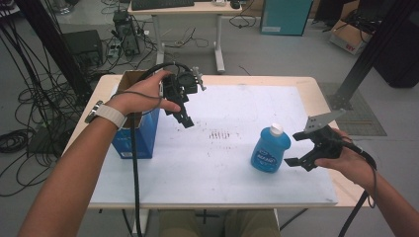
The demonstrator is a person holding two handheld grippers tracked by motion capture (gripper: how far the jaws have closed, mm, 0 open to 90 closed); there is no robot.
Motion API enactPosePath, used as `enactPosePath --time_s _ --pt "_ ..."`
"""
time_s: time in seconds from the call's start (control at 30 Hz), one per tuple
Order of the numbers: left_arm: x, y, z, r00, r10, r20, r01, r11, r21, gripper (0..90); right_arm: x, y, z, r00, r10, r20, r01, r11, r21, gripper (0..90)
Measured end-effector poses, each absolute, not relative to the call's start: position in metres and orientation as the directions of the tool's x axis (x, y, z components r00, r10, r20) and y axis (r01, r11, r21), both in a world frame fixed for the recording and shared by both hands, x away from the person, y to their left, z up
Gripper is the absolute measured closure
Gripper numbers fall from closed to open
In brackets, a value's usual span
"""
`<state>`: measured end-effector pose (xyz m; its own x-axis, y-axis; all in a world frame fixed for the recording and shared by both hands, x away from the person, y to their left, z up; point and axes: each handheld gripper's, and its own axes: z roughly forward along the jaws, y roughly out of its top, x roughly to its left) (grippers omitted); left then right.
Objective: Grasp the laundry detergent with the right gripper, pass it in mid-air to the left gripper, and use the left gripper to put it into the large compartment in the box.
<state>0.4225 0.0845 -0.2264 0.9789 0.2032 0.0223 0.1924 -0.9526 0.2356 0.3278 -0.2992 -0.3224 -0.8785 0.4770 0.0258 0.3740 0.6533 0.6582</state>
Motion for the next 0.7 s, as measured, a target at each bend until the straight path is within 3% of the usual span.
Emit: enactPosePath --time_s 0.7 --pt "0.4228 0.0864 -0.2264 0.979 0.202 0.025 0.191 -0.953 0.237 8.0 0.3285 -0.2988 -0.3242 -0.878 0.477 0.032 0.374 0.645 0.667 5.6"
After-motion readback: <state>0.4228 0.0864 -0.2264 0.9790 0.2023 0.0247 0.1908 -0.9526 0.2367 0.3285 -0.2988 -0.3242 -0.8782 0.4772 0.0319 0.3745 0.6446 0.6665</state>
